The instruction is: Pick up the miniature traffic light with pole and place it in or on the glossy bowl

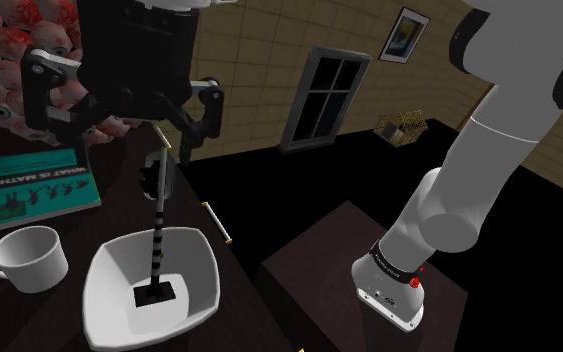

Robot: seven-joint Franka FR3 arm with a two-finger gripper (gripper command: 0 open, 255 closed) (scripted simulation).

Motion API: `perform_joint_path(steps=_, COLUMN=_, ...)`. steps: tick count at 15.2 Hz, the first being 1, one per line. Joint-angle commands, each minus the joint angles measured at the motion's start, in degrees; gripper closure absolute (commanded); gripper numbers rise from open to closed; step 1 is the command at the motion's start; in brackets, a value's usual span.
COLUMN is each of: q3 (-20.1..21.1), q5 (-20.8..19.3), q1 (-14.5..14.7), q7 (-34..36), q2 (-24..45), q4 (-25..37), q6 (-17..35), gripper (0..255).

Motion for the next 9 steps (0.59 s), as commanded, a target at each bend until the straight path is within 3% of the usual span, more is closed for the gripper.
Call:
perform_joint_path(steps=1, q3=0.1, q5=0.1, q1=0.2, q7=-0.2, q2=0.0, q4=3.1, q6=-3.2, gripper=0)
perform_joint_path(steps=9, q3=0.3, q5=-0.1, q1=0.5, q7=-0.1, q2=0.3, q4=4.9, q6=-4.8, gripper=0)
